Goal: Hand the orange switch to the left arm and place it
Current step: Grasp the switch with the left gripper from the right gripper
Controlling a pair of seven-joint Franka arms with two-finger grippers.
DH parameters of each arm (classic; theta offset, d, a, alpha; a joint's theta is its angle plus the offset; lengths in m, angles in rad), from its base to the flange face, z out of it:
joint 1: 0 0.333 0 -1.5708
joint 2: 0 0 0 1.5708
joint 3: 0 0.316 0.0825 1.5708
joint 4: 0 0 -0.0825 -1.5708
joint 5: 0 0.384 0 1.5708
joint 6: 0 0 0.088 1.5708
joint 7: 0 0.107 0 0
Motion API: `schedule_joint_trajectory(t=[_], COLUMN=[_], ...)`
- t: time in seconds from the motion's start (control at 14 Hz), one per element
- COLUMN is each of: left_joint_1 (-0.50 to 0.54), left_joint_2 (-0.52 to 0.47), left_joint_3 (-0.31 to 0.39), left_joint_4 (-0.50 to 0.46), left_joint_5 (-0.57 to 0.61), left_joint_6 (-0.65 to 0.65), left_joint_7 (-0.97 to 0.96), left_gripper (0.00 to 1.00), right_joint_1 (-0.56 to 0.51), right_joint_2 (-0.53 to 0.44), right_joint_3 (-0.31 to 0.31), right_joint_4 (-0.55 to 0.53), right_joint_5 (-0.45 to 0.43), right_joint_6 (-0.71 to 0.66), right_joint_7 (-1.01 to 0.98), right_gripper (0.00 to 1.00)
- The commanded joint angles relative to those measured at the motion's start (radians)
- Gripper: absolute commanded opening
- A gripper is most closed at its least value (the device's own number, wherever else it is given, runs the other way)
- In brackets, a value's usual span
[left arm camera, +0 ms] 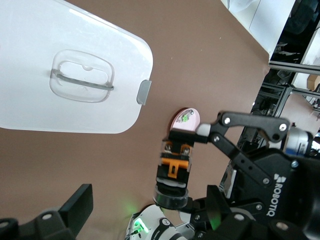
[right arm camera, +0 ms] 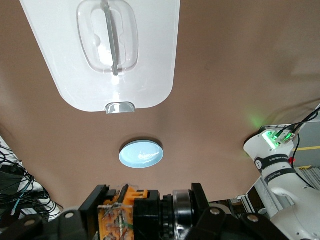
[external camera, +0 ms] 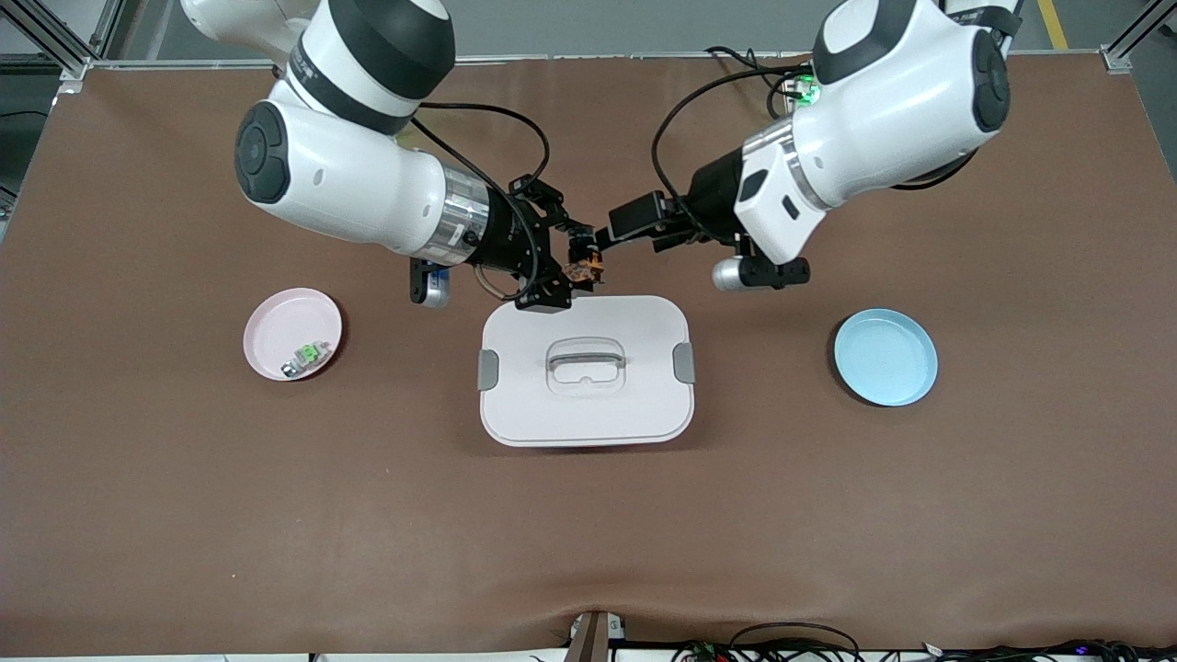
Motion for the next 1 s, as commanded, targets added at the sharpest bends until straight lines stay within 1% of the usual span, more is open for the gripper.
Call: schedule_joint_trajectory(t=[0.0, 0.21, 0.93], left_joint_1=[-0.026, -0.033, -0.011], left_joint_2=[0.002, 0.021, 0.027], left_joint_3=[0.002, 0.002, 0.005], left_joint_4=[-0.008, -0.005, -0.003], left_joint_5=[0.025, 0.031, 0.029], left_joint_6=[0.017, 0.032, 0.035], left_joint_7=[-0.018, -0.005, 0.032], left_gripper=[1.0, 1.0, 1.0], right_joint_1=[0.001, 0.008, 0.022], right_joint_2=[0.053, 0.053, 0.053], right_joint_3=[0.008, 0.011, 0.031], right_joint_4=[0.097, 0.097, 0.097], right_joint_5=[0.019, 0.019, 0.019], right_joint_6=[-0.008, 0.013, 0.064], right_joint_7=[0.045, 0.058, 0.08], right_gripper=[0.0, 0.0, 0.0])
